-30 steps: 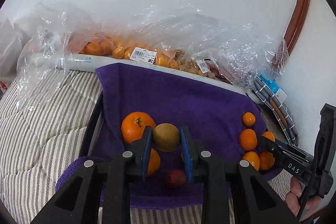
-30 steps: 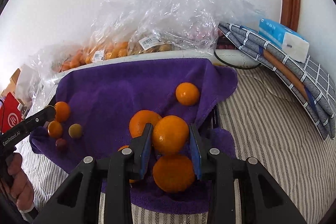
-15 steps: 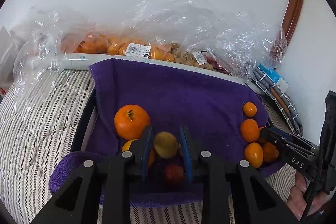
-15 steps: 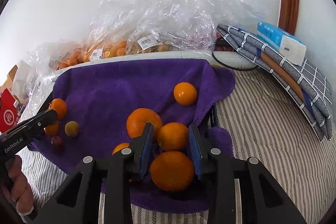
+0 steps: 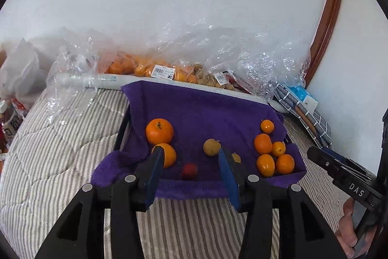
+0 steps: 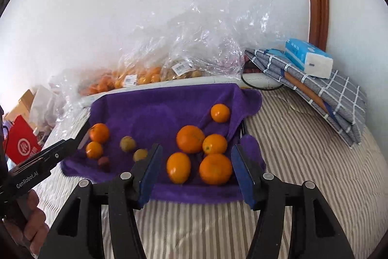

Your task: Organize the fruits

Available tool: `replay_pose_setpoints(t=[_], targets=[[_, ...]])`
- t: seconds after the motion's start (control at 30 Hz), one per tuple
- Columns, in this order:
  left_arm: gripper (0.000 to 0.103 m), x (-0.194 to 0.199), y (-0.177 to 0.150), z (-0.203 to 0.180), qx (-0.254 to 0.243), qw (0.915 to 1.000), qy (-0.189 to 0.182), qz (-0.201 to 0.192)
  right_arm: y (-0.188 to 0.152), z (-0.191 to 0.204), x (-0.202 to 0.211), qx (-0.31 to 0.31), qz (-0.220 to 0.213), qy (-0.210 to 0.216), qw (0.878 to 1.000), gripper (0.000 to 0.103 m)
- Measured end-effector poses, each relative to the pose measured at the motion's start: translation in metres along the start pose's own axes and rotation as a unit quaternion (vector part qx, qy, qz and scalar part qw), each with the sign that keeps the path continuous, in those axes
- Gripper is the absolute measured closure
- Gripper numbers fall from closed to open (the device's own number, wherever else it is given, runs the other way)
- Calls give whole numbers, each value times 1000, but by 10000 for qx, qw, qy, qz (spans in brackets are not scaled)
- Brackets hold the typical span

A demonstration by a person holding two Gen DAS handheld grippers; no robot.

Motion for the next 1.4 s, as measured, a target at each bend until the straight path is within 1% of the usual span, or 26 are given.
replay_pose_setpoints(t=[0.07, 0.13, 0.23, 0.27, 0.3, 0.33, 0.37, 0.4, 0.47, 0.5, 0.53, 0.57, 0.67, 0.77, 0.87, 1.2, 1.4], targets=[[44, 21, 0, -2, 11, 10000, 28, -35, -1, 5, 27, 99, -51, -103, 9999, 44], [39, 44, -1, -6, -44, 9999, 68, -85, -5, 9, 53, 149, -108, -151, 9997, 44], [28, 77, -4, -11, -199, 9991, 241, -281, -10, 11, 84, 155, -148, -275, 9994, 44], [26, 88, -5, -13, -225, 9988, 276, -346, -14, 12, 98, 186, -176, -368, 9990, 43], [24, 96, -5, -14, -218, 9986, 299, -376, -17, 13, 108, 219, -229, -407, 9987, 40], [21, 104, -7, -16, -179, 9986, 316, -393, -20, 15, 119, 244, -290, -419, 9984, 29], [19, 112, -9, -18, -140, 9986, 310, -403, -23, 17, 129, 240, -348, -404, 9983, 21], [18, 120, -11, -20, -122, 9986, 312, -409, -26, 18, 138, 220, -397, -375, 9983, 20], [14, 133, -15, -23, -158, 9982, 357, -452, -32, 19, 155, 144, -456, -319, 9983, 13], [14, 139, -16, -26, -194, 9978, 413, -484, -34, 19, 162, 131, -473, -300, 9983, 11], [13, 144, -18, -27, -244, 9973, 459, -515, -35, 19, 167, 124, -495, -288, 9983, 6], [12, 150, -20, -29, -310, 9969, 490, -537, -38, 19, 173, 116, -520, -295, 9981, 4], [12, 163, -25, -35, -460, 9958, 544, -576, -43, 16, 188, 52, -535, -406, 9977, 3], [11, 170, -29, -39, -540, 9953, 550, -582, -45, 13, 196, -53, -527, -389, 9978, 3], [11, 173, -31, -41, -584, 9952, 538, -571, -46, 12, 207, -104, -617, -393, 9973, 3], [11, 176, -36, -45, -597, 9958, 441, -528, -46, 12, 216, -7, -646, -516, 9966, 3], [11, 179, -35, -45, -596, 9956, 450, -565, -47, 14, 215, 16, -666, -495, 9966, 3]])
Point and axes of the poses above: each gripper's, at about its wrist camera, not at the fingertips, and x roughly against the way its jaws point, z to its left, y to its top, the point moved 6 cm from there along -x, roughly the way its jaws point, and after that the axes turned 2 degrees about -z, right-handed, at the moved point
